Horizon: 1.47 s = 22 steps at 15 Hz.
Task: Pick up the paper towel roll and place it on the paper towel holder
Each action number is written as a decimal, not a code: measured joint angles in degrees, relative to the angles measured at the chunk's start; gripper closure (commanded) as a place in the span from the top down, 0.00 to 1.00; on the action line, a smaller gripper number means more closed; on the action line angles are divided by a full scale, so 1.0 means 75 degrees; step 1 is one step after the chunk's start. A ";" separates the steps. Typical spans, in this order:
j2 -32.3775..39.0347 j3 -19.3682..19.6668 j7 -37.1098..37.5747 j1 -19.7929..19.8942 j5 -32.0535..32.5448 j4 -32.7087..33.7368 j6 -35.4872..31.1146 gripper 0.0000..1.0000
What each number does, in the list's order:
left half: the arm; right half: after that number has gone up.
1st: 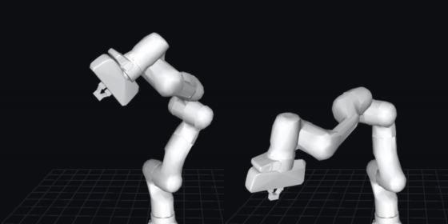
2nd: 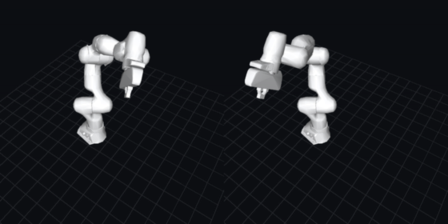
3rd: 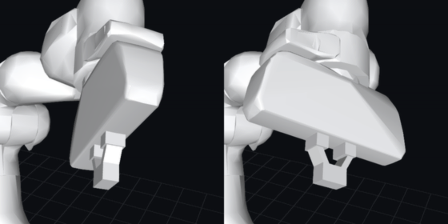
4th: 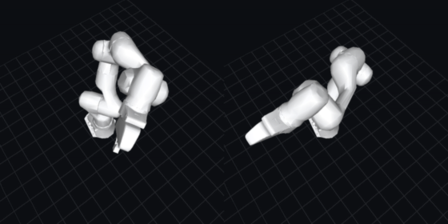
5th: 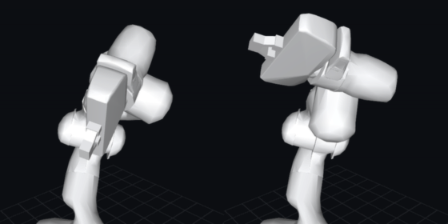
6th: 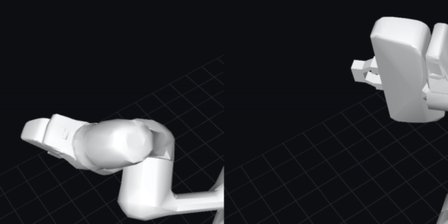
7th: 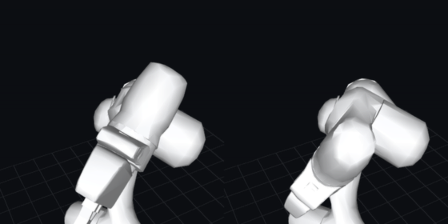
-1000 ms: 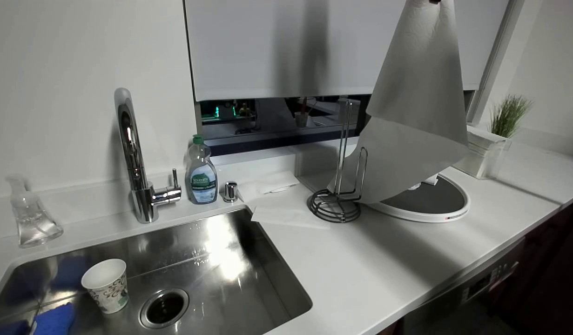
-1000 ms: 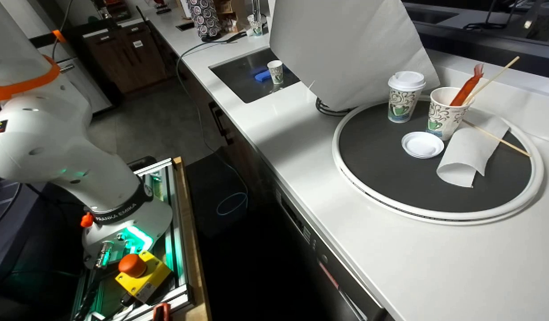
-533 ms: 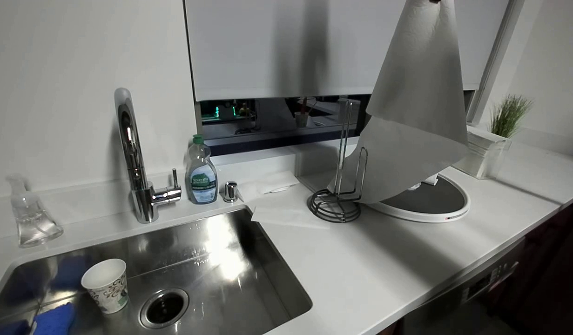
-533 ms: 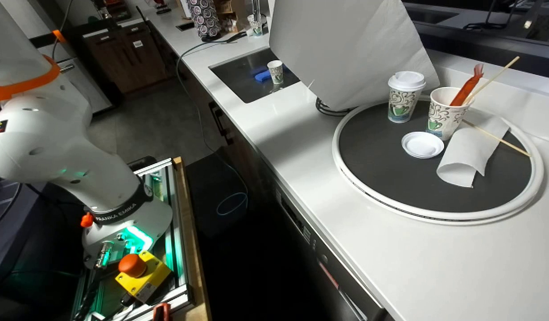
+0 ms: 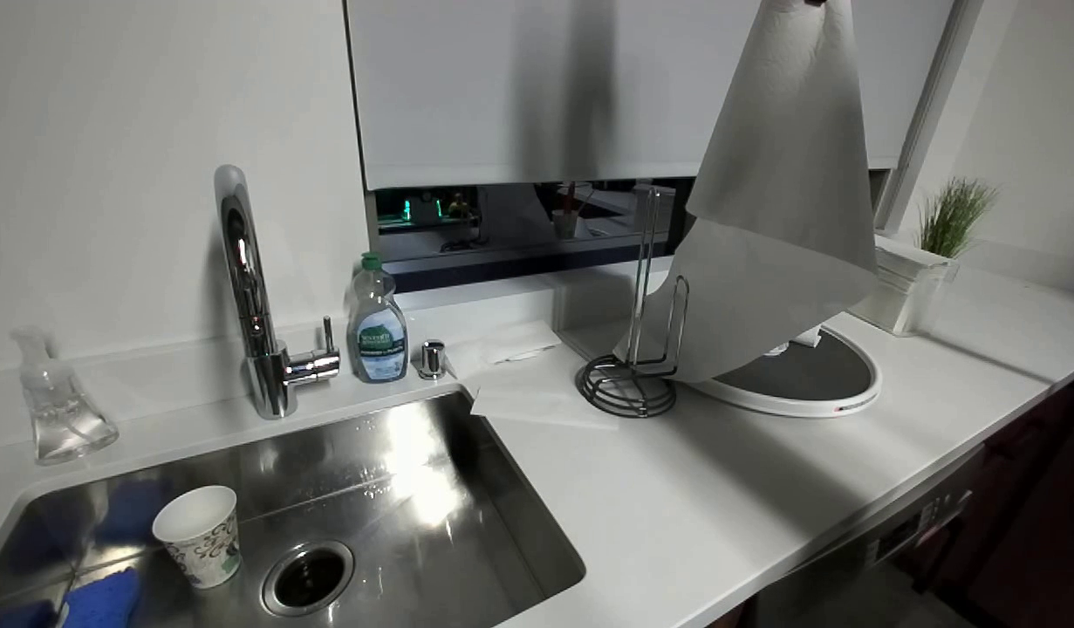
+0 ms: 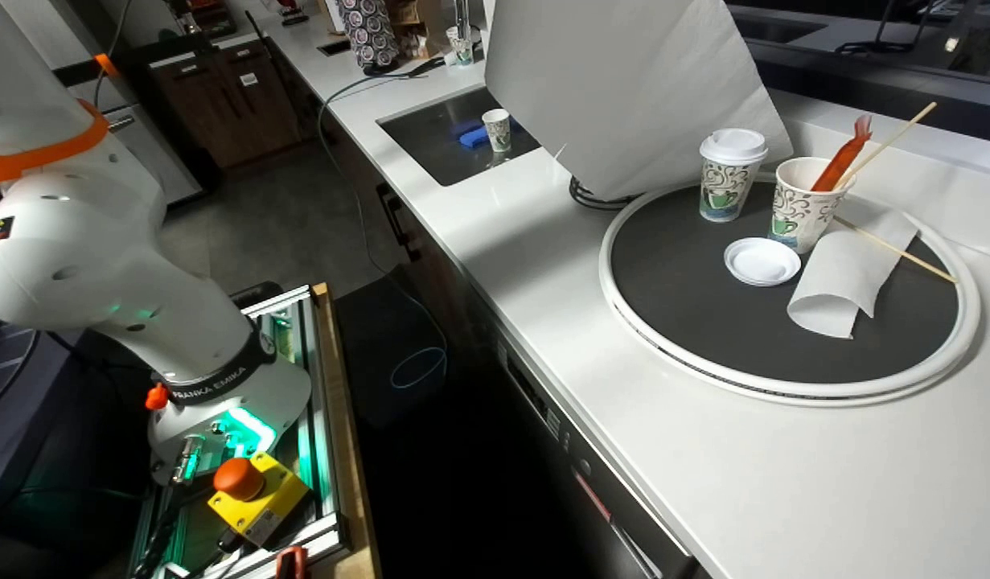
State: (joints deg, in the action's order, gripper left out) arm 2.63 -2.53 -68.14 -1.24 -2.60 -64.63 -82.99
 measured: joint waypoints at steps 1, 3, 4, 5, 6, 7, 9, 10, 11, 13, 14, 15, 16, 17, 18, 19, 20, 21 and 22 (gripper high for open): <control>0.0000 0.0000 0.0000 0.0000 0.0000 0.0000 0.0000 0.12; 0.0000 0.0000 0.0000 0.0000 0.0000 0.0000 0.0000 0.12; 0.0000 0.0000 0.0000 0.0000 0.0000 0.0000 0.0000 0.12; 0.0000 0.0000 0.0000 0.0000 0.0000 0.0000 0.0000 0.12; 0.0000 0.0000 0.0000 0.0000 0.0000 0.0000 0.0000 0.12; 0.0000 0.0000 0.0000 0.0000 0.0000 0.0000 0.0000 0.12; 0.0000 0.0000 0.0000 0.0000 0.0000 0.0000 0.0000 0.12; 0.0000 0.0000 0.0000 0.0000 0.0000 0.0000 0.0000 0.12; 0.0000 0.0000 0.0000 0.0000 0.0000 0.0000 0.0000 0.12; 0.0000 0.0000 0.0000 0.0000 0.0000 0.0001 0.0000 0.03; 0.0000 0.0000 0.0000 0.0000 0.0000 -0.0001 0.0000 0.03; 0.0000 -0.0005 0.0000 -0.0002 -0.0024 -0.0001 -0.0025 0.03; 0.0000 -0.0016 0.0000 -0.0005 -0.0059 -0.0001 -0.0079 0.03; -0.0001 -0.0027 0.0000 -0.0009 -0.0092 -0.0003 -0.0150 0.03; -0.0002 -0.0036 0.0000 -0.0010 -0.0127 -0.0011 -0.0260 0.03; -0.0005 -0.0037 0.0000 -0.0009 -0.0134 -0.0027 -0.0402 0.03; -0.0011 -0.0030 0.0000 -0.0007 -0.0139 -0.0041 -0.0559 0.03; -0.0019 -0.0014 -0.0002 -0.0003 -0.0145 -0.0049 -0.0730 0.03; -0.0030 0.0006 -0.0026 0.0008 -0.0146 -0.0050 -0.0875 0.03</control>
State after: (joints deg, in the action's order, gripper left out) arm 2.41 -2.49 -68.33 -1.18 -3.70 -65.00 -89.55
